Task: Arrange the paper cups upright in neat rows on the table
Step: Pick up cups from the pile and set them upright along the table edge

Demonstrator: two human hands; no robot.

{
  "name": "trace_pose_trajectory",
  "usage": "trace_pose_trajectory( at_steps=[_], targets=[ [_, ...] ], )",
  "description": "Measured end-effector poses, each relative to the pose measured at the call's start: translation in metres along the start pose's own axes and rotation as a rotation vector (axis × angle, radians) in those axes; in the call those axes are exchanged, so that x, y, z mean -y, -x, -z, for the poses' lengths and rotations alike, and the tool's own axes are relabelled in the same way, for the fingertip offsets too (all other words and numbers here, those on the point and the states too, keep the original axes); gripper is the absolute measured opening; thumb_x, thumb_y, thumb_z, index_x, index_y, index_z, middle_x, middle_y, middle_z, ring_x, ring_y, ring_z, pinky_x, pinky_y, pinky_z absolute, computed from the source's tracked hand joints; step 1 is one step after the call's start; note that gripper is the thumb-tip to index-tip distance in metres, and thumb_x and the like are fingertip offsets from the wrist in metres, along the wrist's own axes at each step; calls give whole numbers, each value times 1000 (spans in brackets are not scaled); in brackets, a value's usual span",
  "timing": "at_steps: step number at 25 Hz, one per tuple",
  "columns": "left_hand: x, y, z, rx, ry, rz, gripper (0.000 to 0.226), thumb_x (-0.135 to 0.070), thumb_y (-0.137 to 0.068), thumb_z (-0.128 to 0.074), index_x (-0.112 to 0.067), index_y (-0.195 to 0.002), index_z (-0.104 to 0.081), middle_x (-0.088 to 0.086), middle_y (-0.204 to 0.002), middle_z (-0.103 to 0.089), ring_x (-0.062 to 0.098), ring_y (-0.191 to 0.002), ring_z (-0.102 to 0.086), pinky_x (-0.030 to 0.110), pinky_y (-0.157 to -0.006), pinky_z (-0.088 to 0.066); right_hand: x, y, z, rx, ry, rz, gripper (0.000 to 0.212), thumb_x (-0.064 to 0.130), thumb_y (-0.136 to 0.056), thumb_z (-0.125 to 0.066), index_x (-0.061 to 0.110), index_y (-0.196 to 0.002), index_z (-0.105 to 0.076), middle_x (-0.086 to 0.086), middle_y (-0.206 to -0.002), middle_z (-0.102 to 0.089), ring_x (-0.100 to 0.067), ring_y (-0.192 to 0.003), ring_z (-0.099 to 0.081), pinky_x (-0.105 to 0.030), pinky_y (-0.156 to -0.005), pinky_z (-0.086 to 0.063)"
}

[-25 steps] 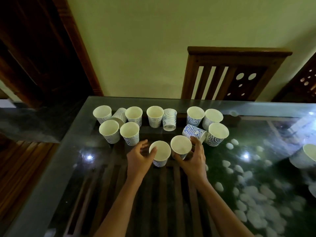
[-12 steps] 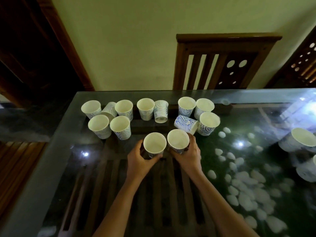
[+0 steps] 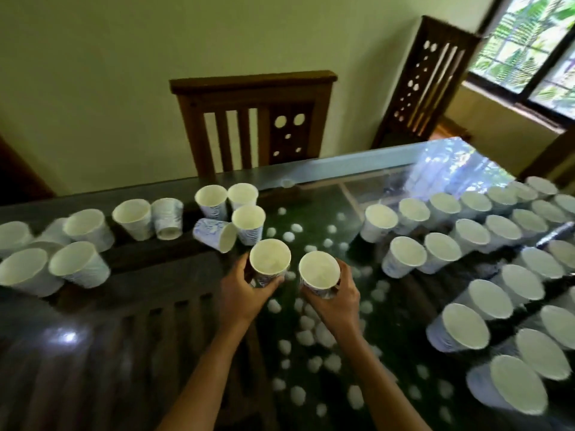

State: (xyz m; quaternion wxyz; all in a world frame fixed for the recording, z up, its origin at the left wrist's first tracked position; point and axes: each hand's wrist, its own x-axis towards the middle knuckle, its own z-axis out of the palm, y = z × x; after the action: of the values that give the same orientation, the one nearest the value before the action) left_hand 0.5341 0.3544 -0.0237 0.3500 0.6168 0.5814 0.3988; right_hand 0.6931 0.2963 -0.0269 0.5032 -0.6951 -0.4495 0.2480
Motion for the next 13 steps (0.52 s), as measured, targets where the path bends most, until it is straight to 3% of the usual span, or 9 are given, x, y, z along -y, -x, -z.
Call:
trace_pose_trajectory(
  at_steps=[4,8,10,13],
  targets=[
    [-36,-10,-75,104,-2,-7,74,-24,-64,-83,-5,-127,-50,9,-128,-55,23,-121,-50,18,-93,-34,-29,-15,51,-116,10,-54,69,22,-64,-84,29,-118,-41,8,-116,-53,-7,-106,-51,-21,-87,-44],
    [-46,-31,-132,127,15,14,76,-26,-60,-86,-5,-125,-52,13,-126,-58,27,-118,-53,34,-98,-42,-57,-23,69,-207,-4,-56,69,17,-63,-85,17,-121,-47,2,-119,-56,-14,-109,-54,-28,-91,-47],
    [-49,-40,-154,136,13,22,76,-24,-60,-85,-4,-125,-51,13,-126,-57,27,-118,-52,32,-96,-41,-67,-28,74,-212,-16,-56,70,15,-63,-85,13,-122,-48,0,-119,-57,-14,-110,-54,-24,-91,-46],
    [-49,-48,-176,138,34,8,75,-22,-59,-86,-4,-123,-53,14,-124,-59,27,-115,-55,27,-91,-42,-77,-34,75,-216,-27,-45,68,18,-62,-85,21,-118,-47,5,-112,-56,-7,-104,-54,-4,-84,-40]
  ],
)
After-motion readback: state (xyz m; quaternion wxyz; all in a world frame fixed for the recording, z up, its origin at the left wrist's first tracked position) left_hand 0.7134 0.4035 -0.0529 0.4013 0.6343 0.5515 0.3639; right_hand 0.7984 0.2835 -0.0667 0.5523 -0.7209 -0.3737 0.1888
